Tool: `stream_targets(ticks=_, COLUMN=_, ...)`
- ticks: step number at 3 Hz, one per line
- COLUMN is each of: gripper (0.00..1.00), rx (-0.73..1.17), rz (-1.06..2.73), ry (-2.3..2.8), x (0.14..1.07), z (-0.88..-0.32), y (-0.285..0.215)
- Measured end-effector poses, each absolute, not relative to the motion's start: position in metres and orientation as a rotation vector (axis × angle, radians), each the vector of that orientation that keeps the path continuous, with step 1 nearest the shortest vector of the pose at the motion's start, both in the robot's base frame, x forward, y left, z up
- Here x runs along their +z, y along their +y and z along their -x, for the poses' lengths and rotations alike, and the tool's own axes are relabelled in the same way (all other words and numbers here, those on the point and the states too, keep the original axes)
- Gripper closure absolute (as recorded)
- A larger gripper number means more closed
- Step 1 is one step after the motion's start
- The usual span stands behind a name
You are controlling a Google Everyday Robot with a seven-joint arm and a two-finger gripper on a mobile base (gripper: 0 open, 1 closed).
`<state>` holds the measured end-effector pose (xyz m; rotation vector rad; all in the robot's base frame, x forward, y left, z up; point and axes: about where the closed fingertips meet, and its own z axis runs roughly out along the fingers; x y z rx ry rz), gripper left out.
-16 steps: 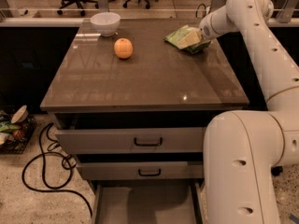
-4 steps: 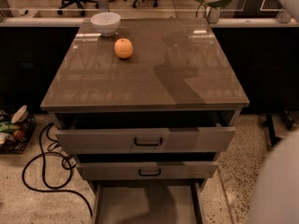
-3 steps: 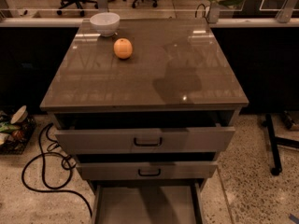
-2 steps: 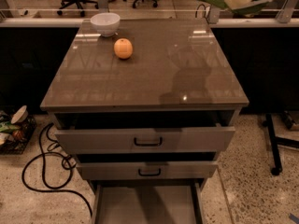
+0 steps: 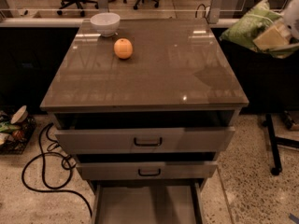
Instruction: Place green jalapeno chip bag into bottom drawer
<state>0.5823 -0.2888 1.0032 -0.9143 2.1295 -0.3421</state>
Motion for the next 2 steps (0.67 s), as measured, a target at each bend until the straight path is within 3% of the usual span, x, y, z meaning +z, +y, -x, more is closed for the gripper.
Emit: stream_targets(ticks=2, gripper=1.00, rx=-0.084, rz=0.962, ry=2.223, x=0.898, z=-0.564, y=-0.334)
